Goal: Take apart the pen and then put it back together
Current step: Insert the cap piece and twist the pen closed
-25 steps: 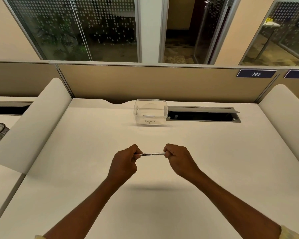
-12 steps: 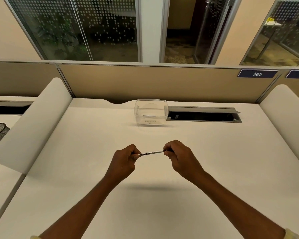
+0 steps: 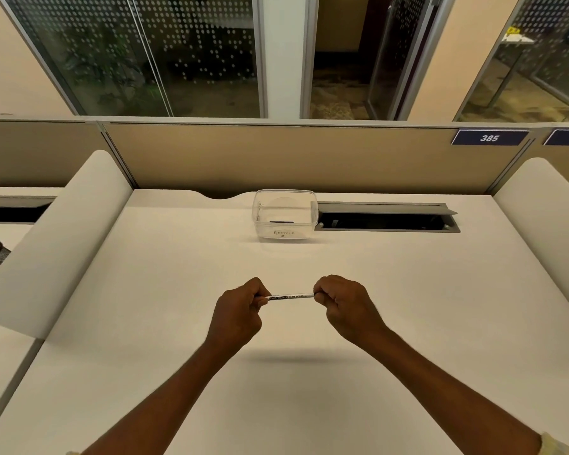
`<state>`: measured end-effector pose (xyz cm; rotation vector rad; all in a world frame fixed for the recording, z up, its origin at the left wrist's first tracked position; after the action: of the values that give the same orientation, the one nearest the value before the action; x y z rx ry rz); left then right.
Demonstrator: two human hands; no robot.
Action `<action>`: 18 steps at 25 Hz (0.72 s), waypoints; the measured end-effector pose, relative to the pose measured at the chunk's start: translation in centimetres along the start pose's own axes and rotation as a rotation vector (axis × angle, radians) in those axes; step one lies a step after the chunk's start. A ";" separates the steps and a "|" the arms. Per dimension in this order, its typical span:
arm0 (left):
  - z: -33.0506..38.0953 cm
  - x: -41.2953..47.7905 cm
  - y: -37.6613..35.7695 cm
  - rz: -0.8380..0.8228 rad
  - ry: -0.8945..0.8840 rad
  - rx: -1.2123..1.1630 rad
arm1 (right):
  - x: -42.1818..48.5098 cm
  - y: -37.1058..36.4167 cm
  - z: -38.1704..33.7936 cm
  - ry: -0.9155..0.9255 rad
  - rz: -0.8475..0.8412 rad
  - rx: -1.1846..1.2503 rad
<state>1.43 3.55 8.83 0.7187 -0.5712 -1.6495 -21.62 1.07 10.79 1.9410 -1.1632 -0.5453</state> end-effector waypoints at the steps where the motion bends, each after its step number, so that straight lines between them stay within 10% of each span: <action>1: 0.1 0.2 0.0 0.003 -0.010 0.012 | 0.2 -0.1 0.5 -0.024 -0.025 0.039; 18: -1.4 6.7 -2.5 -0.192 0.015 -0.112 | 3.6 0.4 5.4 -0.065 0.018 0.117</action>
<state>-0.07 -2.51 5.11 0.7203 -0.4051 -1.8370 -23.81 -4.40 8.00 2.0231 -1.2774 -0.5452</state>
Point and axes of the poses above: each hand's wrist, its own x-axis towards the middle knuckle, its own y-axis out of the back of the hand, z = x × y, the point moved 7 cm from there along x, towards the middle knuckle, and after that the axes turned 14 degrees about -z, right-handed, at the moved point
